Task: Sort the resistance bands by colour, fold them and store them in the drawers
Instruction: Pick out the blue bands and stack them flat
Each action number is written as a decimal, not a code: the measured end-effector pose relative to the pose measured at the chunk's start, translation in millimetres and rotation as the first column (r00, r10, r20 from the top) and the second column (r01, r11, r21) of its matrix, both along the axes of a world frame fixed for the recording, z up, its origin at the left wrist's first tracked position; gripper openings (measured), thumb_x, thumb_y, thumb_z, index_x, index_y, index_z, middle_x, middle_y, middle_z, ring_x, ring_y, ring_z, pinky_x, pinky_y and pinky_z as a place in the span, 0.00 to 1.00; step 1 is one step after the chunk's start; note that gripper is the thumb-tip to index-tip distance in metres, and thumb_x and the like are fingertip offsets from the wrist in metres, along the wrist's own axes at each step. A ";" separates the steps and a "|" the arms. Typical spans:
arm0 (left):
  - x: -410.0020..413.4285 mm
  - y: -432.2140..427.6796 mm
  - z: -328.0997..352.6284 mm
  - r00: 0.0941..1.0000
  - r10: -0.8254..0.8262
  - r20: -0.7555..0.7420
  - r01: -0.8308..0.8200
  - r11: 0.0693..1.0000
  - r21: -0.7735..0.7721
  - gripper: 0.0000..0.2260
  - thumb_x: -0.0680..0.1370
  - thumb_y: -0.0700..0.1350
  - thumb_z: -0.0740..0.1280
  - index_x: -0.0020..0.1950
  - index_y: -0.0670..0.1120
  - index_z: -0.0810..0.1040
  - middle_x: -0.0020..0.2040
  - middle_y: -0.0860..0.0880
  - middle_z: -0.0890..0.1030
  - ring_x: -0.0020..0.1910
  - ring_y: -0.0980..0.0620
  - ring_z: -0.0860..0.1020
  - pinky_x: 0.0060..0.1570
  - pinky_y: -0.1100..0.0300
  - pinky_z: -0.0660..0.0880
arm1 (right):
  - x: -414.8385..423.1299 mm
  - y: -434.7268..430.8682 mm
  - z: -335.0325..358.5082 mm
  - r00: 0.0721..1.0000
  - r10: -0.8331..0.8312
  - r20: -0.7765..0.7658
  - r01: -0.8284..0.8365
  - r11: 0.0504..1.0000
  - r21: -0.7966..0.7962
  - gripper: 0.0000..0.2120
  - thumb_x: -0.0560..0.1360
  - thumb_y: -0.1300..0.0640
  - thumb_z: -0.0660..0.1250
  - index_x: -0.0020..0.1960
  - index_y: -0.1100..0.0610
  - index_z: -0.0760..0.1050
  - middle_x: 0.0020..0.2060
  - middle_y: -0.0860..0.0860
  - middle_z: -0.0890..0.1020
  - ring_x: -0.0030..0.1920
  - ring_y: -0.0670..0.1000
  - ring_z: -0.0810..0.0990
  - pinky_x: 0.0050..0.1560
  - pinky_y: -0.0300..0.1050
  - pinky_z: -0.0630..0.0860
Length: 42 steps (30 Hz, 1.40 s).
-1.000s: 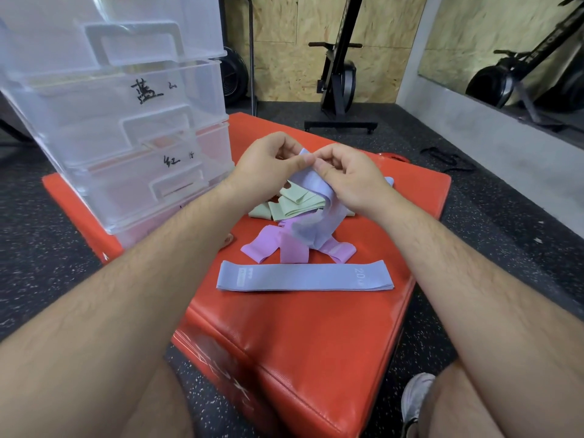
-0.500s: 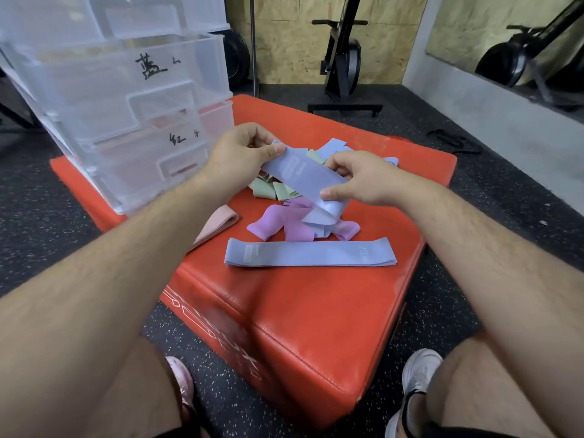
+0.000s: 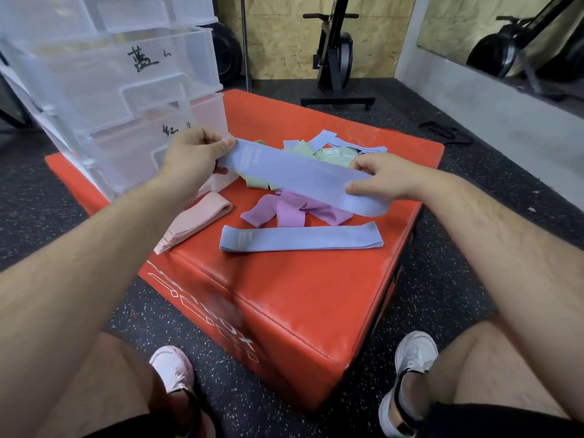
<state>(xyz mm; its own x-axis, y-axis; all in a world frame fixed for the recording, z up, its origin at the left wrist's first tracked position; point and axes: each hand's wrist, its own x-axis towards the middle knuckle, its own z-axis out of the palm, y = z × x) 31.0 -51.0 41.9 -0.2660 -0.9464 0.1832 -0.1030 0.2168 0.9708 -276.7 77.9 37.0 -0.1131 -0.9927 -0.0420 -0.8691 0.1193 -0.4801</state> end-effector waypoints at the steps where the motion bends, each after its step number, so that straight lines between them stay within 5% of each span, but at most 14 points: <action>1: 3.1 0.9 -1.3 1.000 0.010 0.002 -0.010 1.000 0.003 0.09 0.78 0.42 0.70 0.38 0.47 0.77 0.37 0.49 0.80 0.36 0.54 0.79 0.38 0.60 0.79 | -3.0 2.6 -1.2 1.000 -0.015 0.007 0.015 1.000 -0.009 0.09 0.73 0.47 0.73 0.48 0.50 0.78 0.41 0.47 0.79 0.40 0.48 0.76 0.42 0.45 0.71; 10: 24.1 17.2 -29.9 0.994 0.038 0.098 -0.049 0.993 0.109 0.11 0.78 0.41 0.70 0.36 0.47 0.74 0.37 0.48 0.77 0.33 0.53 0.77 0.32 0.63 0.78 | -12.2 32.1 -14.1 0.945 -0.112 0.308 0.106 0.994 0.034 0.06 0.80 0.63 0.66 0.56 0.59 0.79 0.42 0.53 0.81 0.38 0.47 0.79 0.38 0.42 0.79; 16: 27.8 32.8 -54.5 0.980 -0.030 0.199 -0.004 0.986 0.169 0.08 0.78 0.43 0.71 0.41 0.44 0.74 0.36 0.47 0.75 0.33 0.52 0.74 0.30 0.63 0.74 | -7.0 39.7 -25.7 0.993 -0.095 -0.066 0.097 0.995 0.035 0.06 0.80 0.54 0.65 0.54 0.53 0.80 0.47 0.50 0.82 0.46 0.50 0.78 0.48 0.44 0.72; 21: 33.0 35.3 -72.5 0.927 -0.001 0.375 -0.064 0.985 0.161 0.09 0.76 0.43 0.73 0.41 0.43 0.75 0.35 0.45 0.76 0.30 0.51 0.72 0.24 0.67 0.72 | -3.7 41.5 -45.3 0.983 -0.087 -0.161 0.093 0.995 0.031 0.08 0.79 0.49 0.66 0.51 0.53 0.78 0.47 0.49 0.82 0.48 0.52 0.78 0.48 0.45 0.72; 26: 31.8 35.2 -85.8 0.836 -0.001 0.548 -0.059 0.994 0.091 0.10 0.74 0.47 0.75 0.45 0.42 0.78 0.36 0.45 0.78 0.30 0.49 0.75 0.31 0.60 0.73 | -2.4 40.7 -60.0 0.981 -0.103 -0.163 0.104 0.995 0.000 0.07 0.79 0.50 0.66 0.48 0.52 0.78 0.44 0.48 0.81 0.47 0.52 0.79 0.47 0.47 0.73; 29: 33.6 33.9 -91.6 0.714 0.048 0.699 -0.021 0.999 -0.048 0.12 0.74 0.49 0.74 0.48 0.45 0.77 0.42 0.48 0.78 0.39 0.48 0.77 0.35 0.58 0.71 | -2.3 39.6 -63.5 0.972 -0.079 -0.223 0.073 0.997 -0.034 0.07 0.79 0.51 0.66 0.50 0.53 0.79 0.47 0.49 0.80 0.50 0.53 0.78 0.49 0.47 0.71; 33: 38.7 30.6 -98.3 0.699 0.045 0.714 0.270 0.907 -0.322 0.13 0.73 0.56 0.71 0.53 0.50 0.77 0.55 0.48 0.75 0.54 0.48 0.76 0.56 0.51 0.74 | -5.1 41.8 -59.2 0.980 0.007 -0.197 -0.021 0.997 -0.069 0.08 0.77 0.47 0.69 0.52 0.50 0.78 0.48 0.47 0.75 0.51 0.49 0.75 0.53 0.44 0.70; 37: 38.6 34.8 -100.6 0.566 -0.106 0.818 0.516 0.819 -0.251 0.28 0.66 0.75 0.64 0.60 0.62 0.77 0.60 0.57 0.75 0.64 0.53 0.71 0.65 0.43 0.68 | -3.8 51.3 -56.0 0.975 0.140 -0.175 -0.122 0.987 0.106 0.21 0.65 0.43 0.79 0.55 0.46 0.78 0.53 0.45 0.76 0.54 0.47 0.74 0.53 0.43 0.70; 42: 38.6 30.7 -106.6 0.558 -0.160 0.814 0.552 0.804 -0.220 0.18 0.68 0.68 0.68 0.57 0.69 0.75 0.58 0.57 0.77 0.62 0.55 0.73 0.66 0.45 0.69 | -5.9 51.6 -62.9 0.959 0.160 -0.233 -0.127 0.981 0.147 0.18 0.69 0.48 0.78 0.56 0.44 0.77 0.54 0.48 0.76 0.55 0.51 0.75 0.55 0.45 0.70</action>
